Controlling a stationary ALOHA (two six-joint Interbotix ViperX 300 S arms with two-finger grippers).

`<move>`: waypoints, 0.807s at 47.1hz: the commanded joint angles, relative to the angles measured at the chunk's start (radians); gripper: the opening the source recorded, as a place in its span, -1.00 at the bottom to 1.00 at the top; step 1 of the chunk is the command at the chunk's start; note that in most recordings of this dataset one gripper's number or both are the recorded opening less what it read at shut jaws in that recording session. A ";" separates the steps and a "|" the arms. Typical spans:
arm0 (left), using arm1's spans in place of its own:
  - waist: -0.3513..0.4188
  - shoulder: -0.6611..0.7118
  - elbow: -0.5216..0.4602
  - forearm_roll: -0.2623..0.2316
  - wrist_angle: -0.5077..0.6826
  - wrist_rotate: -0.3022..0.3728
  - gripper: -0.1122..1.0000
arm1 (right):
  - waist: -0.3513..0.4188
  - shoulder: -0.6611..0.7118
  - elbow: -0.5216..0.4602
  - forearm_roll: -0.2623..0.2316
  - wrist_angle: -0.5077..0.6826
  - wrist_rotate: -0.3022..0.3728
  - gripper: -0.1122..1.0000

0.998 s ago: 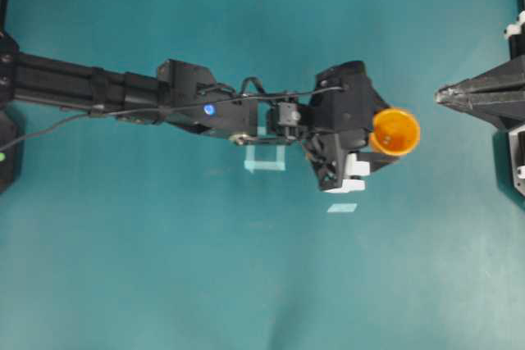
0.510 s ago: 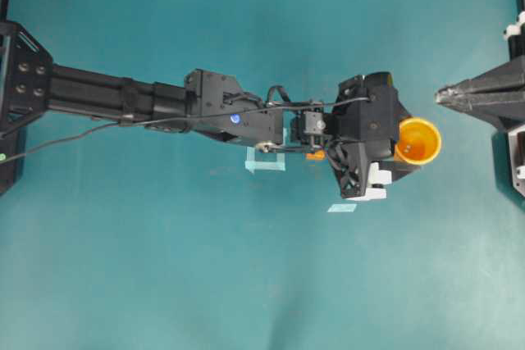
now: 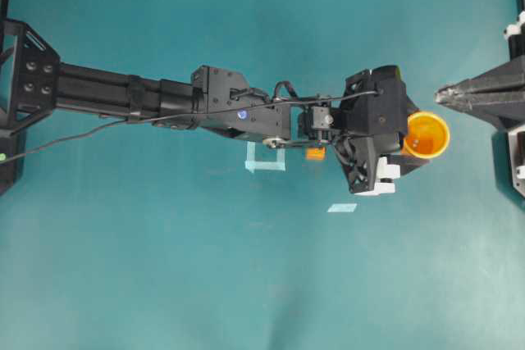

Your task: Move the cup to the right with left arm.

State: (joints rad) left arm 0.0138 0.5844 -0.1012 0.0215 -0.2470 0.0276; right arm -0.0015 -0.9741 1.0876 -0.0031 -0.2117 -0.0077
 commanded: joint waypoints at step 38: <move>0.000 -0.009 -0.035 0.003 -0.003 -0.002 0.36 | -0.002 0.002 -0.035 -0.002 -0.003 -0.002 -0.81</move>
State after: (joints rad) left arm 0.0153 0.5890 -0.1028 0.0215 -0.2454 0.0261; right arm -0.0015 -0.9741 1.0845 -0.0046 -0.2117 -0.0092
